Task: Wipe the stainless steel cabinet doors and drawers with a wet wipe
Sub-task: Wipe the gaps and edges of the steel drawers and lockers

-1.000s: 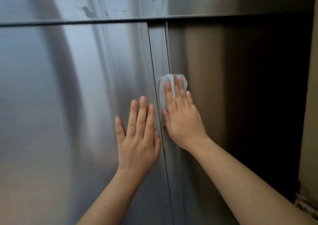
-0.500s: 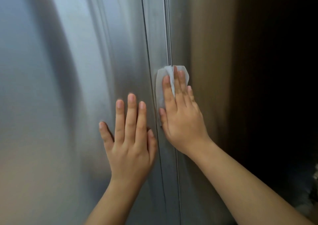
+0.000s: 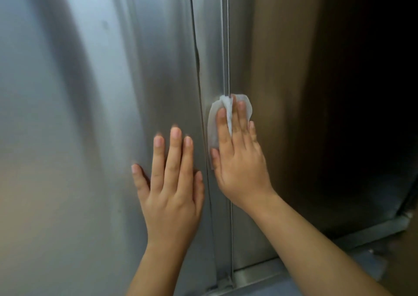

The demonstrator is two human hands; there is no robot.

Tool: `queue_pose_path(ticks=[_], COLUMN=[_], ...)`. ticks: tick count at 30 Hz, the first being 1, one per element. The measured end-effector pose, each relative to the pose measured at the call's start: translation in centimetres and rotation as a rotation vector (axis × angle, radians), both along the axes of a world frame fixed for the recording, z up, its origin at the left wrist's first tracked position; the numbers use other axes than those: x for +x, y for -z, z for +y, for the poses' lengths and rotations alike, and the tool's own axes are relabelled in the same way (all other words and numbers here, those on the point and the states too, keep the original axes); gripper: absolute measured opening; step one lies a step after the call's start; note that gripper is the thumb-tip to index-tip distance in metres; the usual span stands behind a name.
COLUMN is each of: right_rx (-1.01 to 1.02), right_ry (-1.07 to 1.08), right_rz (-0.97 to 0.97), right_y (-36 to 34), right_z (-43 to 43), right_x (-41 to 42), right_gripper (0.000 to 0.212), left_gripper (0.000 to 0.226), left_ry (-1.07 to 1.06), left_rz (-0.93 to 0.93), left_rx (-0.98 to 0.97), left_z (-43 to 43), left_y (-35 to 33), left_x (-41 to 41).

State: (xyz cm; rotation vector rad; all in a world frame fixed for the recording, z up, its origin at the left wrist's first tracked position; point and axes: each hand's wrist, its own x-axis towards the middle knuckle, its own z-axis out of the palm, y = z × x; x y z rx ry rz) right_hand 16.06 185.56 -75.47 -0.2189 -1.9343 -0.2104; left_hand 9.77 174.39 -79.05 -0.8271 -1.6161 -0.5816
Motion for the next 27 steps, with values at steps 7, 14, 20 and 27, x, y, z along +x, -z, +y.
queue_pose_path(ticks=[7,14,20,27], right_rx=[-0.031,0.027,-0.043,-0.139], right_ry=[0.019,0.043,0.019,0.081], right_rz=[-0.035,-0.072,0.059,-0.123], right_y=[4.4,3.8,3.1,13.5], right_z=[-0.2,0.4,0.2,-0.6], right_x=[0.4,0.7,-0.8,0.3], right_gripper=[0.055,0.062,0.057,0.056], left_gripper=[0.051,0.053,0.051,0.053], left_ry=[-0.004,0.029,0.04,-0.003], left_rz=[-0.019,-0.032,-0.014,-0.031], left_rx=[-0.074,-0.109,-0.092,-0.181], left_z=[-0.8,-1.1,-0.9,-2.1], left_y=[3.1,3.3,3.8,7.9], left_x=[0.1,0.0,-0.1,-0.3])
